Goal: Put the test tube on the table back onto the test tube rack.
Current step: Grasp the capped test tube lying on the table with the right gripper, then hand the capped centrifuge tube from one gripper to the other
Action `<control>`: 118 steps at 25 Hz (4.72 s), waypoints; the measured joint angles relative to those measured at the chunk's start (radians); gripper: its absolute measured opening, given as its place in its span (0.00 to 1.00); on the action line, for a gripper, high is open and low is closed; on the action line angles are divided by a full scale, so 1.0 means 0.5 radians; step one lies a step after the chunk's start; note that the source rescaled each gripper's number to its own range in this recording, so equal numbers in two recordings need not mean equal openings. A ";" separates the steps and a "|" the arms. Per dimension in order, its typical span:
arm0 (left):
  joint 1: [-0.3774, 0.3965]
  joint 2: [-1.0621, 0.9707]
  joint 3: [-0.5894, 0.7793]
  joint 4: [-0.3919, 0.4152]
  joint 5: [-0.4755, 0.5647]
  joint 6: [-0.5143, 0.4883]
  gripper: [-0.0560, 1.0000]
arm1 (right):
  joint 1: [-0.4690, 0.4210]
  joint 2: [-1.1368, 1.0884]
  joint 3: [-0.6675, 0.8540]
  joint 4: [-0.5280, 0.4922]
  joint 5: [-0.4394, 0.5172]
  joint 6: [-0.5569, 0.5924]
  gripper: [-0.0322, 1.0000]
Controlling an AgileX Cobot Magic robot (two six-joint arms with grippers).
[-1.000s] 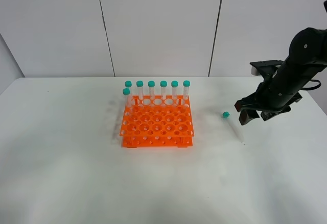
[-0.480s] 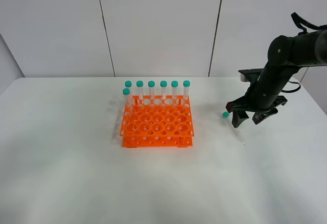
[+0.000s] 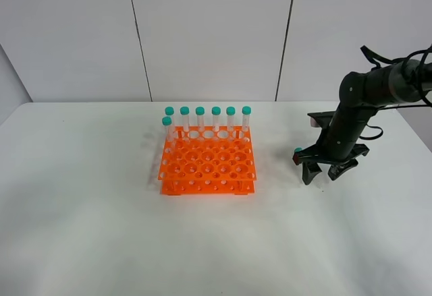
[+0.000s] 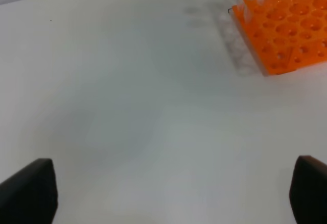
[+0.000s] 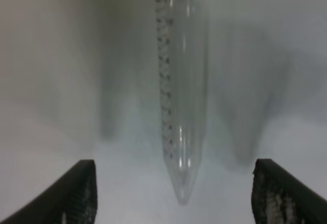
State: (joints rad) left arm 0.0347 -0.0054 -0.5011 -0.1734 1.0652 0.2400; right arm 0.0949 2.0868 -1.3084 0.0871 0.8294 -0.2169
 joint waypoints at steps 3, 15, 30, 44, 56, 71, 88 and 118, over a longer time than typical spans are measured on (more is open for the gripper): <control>0.000 0.000 0.000 0.000 0.000 0.000 1.00 | 0.000 0.019 0.000 0.000 -0.028 0.000 0.73; 0.000 0.000 0.000 0.000 0.000 0.000 1.00 | 0.000 0.029 0.000 0.000 -0.075 -0.041 0.63; 0.000 0.000 0.000 0.000 0.000 0.000 1.00 | 0.000 0.029 0.000 0.000 -0.102 -0.050 0.63; 0.000 0.000 0.000 -0.001 0.000 0.000 1.00 | 0.000 0.078 -0.006 0.011 -0.097 -0.044 0.53; 0.000 0.000 0.000 -0.001 0.000 0.000 1.00 | 0.000 0.082 -0.018 0.029 -0.033 -0.052 0.05; 0.000 0.000 0.000 -0.001 0.000 0.000 1.00 | 0.016 -0.420 -0.585 0.029 0.508 -0.114 0.05; 0.000 0.000 0.000 -0.001 0.000 0.000 1.00 | 0.804 -0.507 -0.787 0.201 -0.167 -0.388 0.05; 0.000 0.000 0.000 -0.001 0.000 0.000 1.00 | 1.370 -1.001 0.649 1.997 -1.659 -2.557 0.05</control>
State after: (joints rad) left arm 0.0347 -0.0054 -0.5011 -0.1737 1.0652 0.2400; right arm 0.7799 1.5862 -0.9839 1.0857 0.0000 -1.4952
